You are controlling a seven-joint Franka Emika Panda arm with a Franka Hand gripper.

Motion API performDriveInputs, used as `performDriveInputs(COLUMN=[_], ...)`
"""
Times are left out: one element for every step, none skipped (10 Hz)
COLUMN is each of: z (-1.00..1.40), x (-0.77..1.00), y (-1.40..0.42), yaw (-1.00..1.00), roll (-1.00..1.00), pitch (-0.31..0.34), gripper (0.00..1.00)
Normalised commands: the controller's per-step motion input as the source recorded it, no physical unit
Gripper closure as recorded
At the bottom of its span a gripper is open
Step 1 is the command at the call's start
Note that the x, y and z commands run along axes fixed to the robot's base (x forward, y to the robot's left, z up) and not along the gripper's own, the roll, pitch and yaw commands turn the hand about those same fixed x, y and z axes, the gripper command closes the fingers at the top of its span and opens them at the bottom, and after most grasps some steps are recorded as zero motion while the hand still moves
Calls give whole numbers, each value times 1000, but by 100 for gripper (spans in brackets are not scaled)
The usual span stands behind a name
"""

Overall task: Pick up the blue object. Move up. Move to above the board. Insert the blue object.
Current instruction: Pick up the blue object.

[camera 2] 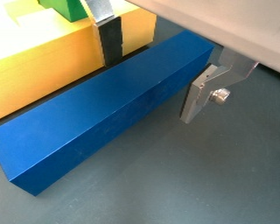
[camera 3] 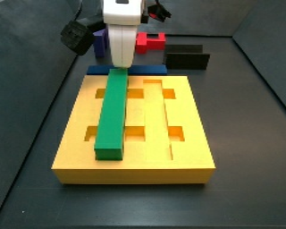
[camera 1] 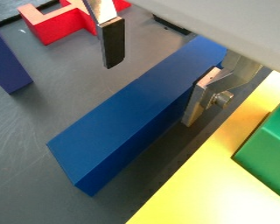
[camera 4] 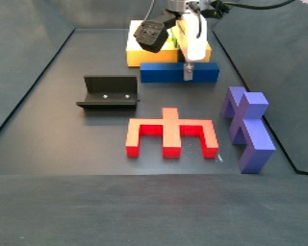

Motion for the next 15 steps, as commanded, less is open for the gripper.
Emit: performDriveInputs(z=[-163,-189,-106,0,0,0,0,0,0,0,0,0,0,0,0], x=[51,0,0,0,0,0,0,0,0,0,0,0,0,0,0], y=[23,37,14,0,0,0,0,0,0,0,0,0,0,0,0], yaw=[-40,-14,0,0,0,0,0,0,0,0,0,0,0,0,0], roll=[0,0,0,0,0,0,0,0,0,0,0,0,0,0,0], pitch=[44,26,6,0,0,0,0,0,0,0,0,0,0,0,0], gripper=[0,0,0,0,100,100,100,100,100,100,100,100,100,100,100])
